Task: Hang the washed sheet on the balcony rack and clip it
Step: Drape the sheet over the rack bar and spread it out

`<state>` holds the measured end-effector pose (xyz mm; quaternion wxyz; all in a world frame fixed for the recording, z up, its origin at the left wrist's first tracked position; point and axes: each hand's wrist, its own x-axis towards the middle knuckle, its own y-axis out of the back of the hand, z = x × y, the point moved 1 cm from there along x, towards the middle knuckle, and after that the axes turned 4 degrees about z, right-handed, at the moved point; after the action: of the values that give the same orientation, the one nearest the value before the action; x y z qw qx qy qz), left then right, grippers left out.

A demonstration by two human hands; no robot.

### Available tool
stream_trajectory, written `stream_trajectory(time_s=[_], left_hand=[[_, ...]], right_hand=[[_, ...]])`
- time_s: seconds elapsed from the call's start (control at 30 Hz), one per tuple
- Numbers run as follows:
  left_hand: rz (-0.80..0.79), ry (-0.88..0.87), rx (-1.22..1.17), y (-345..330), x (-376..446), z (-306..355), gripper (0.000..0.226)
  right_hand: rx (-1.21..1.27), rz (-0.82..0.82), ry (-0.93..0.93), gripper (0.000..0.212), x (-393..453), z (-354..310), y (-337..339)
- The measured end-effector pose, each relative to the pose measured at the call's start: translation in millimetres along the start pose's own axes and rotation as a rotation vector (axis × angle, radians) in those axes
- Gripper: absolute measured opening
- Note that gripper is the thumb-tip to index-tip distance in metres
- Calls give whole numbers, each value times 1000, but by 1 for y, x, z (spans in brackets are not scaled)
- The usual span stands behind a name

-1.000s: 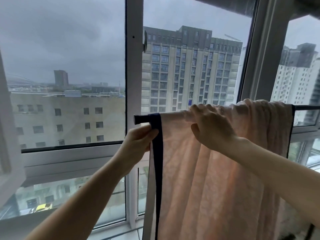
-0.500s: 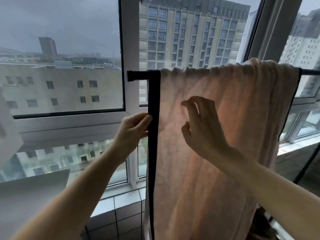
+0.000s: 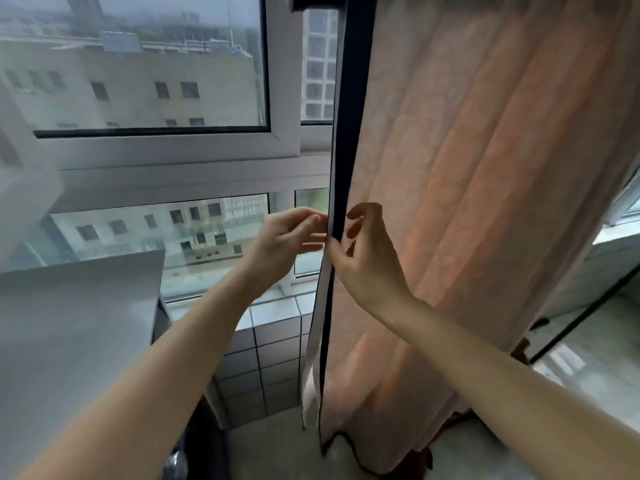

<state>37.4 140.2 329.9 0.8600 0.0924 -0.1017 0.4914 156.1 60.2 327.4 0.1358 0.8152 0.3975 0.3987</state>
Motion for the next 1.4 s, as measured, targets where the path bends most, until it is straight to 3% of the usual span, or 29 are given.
stream_trajectory(time_s=[0.23, 0.33, 0.5, 0.7, 0.83, 0.97, 1.13, 1.2, 1.3, 1.4], left_hand=[[-17, 50, 48, -2, -4, -21, 18], [-42, -28, 176, -4, -4, -24, 17], [117, -269, 505, -8, -6, -49, 5], [155, -246, 648, -5, -21, -89, 13], [175, -195, 616, -7, -49, -109, 18], [177, -97, 612, -2, -64, -127, 4], [292, 83, 333, -2, -67, -115, 10], [307, 97, 262, -4, -64, -105, 12], [273, 79, 170, -10, -64, -93, 17], [218, 13, 175, -15, -68, -91, 12]], right_hand=[[69, -106, -118, 15, -11, 21, -16], [-2, -150, -166, 8, -19, 38, -17], [-21, -177, -178, 13, -36, 52, -13], [-50, -136, -121, 7, -39, 57, -5], [-16, -86, -51, 12, -37, 43, 0], [33, -51, 15, 13, -33, 24, 6], [231, -57, -73, 14, -41, 21, 10], [257, -48, -82, 29, -46, 24, 12], [-103, -78, -35, 61, -50, 31, 14], [-328, -100, -23, 35, -51, 47, 15]])
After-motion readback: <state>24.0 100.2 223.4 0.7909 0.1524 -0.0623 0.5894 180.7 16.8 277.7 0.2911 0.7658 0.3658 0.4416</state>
